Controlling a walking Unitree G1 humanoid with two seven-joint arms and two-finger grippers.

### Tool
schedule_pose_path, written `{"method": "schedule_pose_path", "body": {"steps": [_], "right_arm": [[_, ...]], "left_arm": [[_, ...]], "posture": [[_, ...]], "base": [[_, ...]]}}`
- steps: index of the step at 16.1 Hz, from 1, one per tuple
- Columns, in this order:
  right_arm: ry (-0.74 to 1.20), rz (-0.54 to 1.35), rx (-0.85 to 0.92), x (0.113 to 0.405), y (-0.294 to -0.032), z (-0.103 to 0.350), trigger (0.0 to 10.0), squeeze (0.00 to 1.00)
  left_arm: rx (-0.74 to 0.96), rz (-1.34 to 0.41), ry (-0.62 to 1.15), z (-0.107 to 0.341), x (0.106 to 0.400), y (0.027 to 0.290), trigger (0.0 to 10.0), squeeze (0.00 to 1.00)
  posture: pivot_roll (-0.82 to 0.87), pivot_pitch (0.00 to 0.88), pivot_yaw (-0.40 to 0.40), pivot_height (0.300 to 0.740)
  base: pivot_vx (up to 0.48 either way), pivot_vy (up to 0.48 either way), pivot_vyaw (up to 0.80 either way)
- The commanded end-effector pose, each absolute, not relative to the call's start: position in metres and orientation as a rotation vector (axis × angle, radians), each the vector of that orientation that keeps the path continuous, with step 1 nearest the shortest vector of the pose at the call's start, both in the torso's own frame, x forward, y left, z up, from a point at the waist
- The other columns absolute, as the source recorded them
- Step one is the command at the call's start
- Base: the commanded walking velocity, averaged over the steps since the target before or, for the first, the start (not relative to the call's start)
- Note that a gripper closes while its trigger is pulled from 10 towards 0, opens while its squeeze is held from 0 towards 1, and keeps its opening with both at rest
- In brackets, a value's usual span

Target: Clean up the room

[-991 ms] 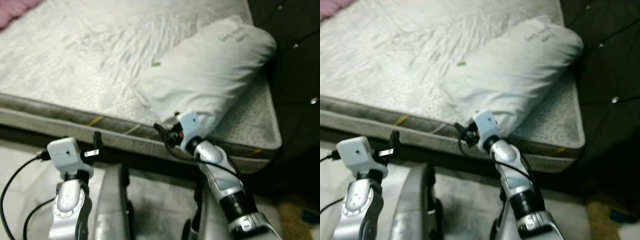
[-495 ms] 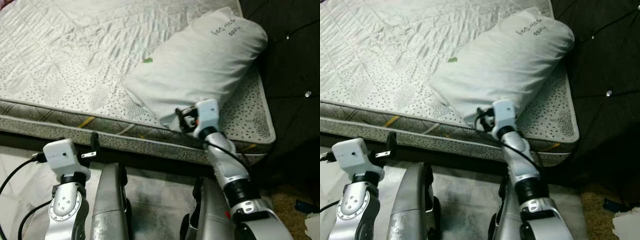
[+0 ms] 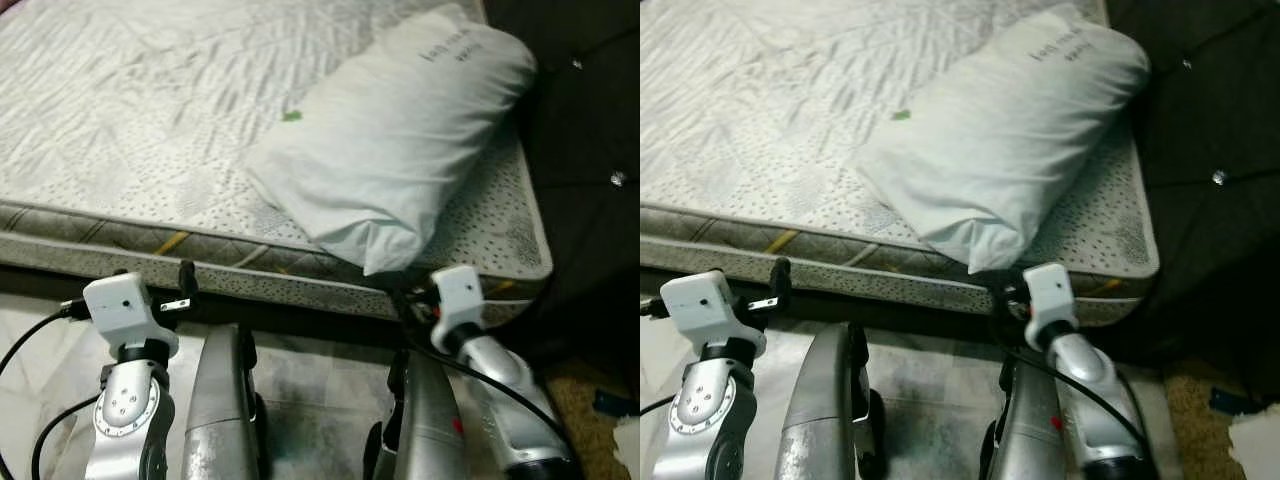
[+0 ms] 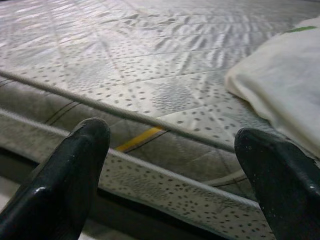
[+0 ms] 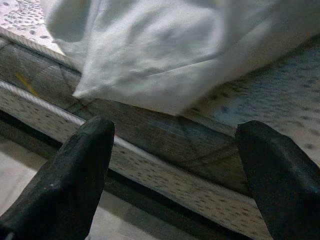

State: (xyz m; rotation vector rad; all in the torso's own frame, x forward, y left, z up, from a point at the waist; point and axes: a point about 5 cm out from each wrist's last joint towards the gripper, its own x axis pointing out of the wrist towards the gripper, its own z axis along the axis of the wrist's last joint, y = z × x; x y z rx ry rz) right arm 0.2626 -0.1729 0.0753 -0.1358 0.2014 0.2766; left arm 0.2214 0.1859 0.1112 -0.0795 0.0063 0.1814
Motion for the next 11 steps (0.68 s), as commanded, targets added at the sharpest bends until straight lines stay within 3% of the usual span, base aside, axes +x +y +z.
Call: {"method": "schedule_pose_path", "body": {"steps": [1, 4, 11], "right_arm": [[0.171, 0.239, -0.155, 0.265, -0.183, 0.083, 10.0, 0.00], [0.126, 0.124, -0.123, 0.297, -0.189, 0.104, 10.0, 0.00], [0.189, 0.274, 0.009, 0.342, -0.133, 0.112, 10.0, 0.00]], "left_arm": [[-0.083, 0.176, 0.031, 0.107, 0.222, 0.184, 10.0, 0.00], [-0.084, 0.165, 0.030, 0.108, 0.225, 0.182, 10.0, 0.00], [-0.099, 0.160, 0.025, 0.111, 0.222, 0.185, 10.0, 0.00]], "posture": [[0.08, 0.190, -0.022, 0.545], [0.09, 0.177, -0.017, 0.545], [0.13, 0.185, -0.040, 0.545]], "base": [[0.000, 0.000, 0.00], [0.000, 0.000, 0.00], [0.000, 0.000, 0.00]]}}
